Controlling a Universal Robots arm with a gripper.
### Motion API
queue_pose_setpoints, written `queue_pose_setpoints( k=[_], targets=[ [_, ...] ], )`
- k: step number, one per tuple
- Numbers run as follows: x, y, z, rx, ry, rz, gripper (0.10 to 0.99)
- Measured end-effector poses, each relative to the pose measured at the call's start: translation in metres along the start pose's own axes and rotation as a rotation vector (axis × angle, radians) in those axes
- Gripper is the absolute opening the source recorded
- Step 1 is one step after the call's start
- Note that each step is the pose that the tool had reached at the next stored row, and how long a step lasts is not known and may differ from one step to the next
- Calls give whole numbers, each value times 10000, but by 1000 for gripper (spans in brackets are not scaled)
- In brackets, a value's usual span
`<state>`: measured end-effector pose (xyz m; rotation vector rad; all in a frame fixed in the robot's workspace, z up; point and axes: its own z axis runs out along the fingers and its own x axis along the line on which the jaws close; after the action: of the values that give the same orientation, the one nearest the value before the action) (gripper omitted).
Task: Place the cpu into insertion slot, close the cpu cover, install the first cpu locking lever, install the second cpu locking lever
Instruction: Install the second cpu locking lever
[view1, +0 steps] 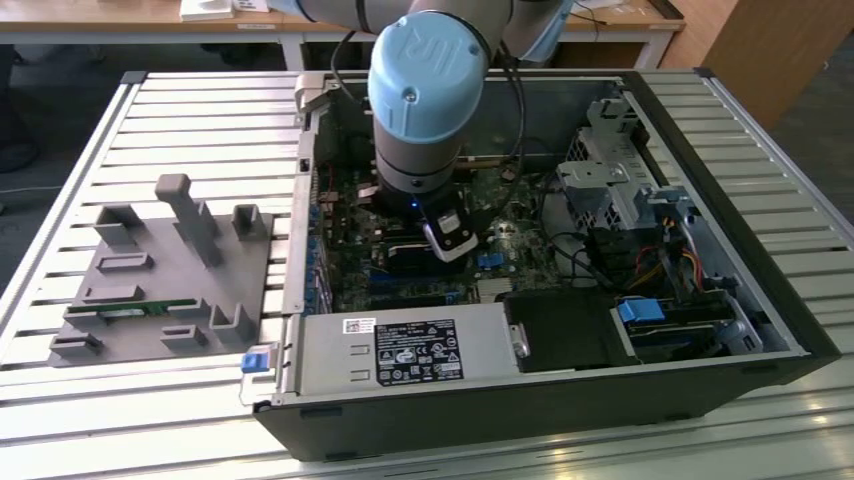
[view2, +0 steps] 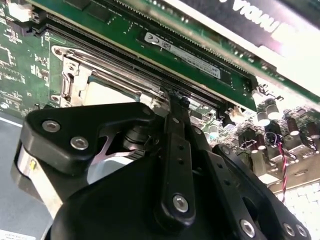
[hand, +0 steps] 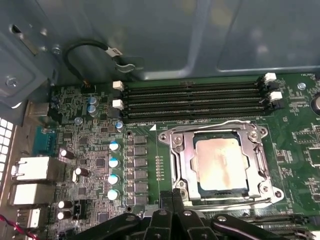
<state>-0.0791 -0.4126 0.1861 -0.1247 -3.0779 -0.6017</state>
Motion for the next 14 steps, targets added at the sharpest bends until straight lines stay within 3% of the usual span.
queue_pose_setpoints(
  k=[8, 14],
  targets=[
    [3, 2, 11, -61, 3, 1, 106],
    [7, 44, -93, -57, 3, 2, 106]
  ],
)
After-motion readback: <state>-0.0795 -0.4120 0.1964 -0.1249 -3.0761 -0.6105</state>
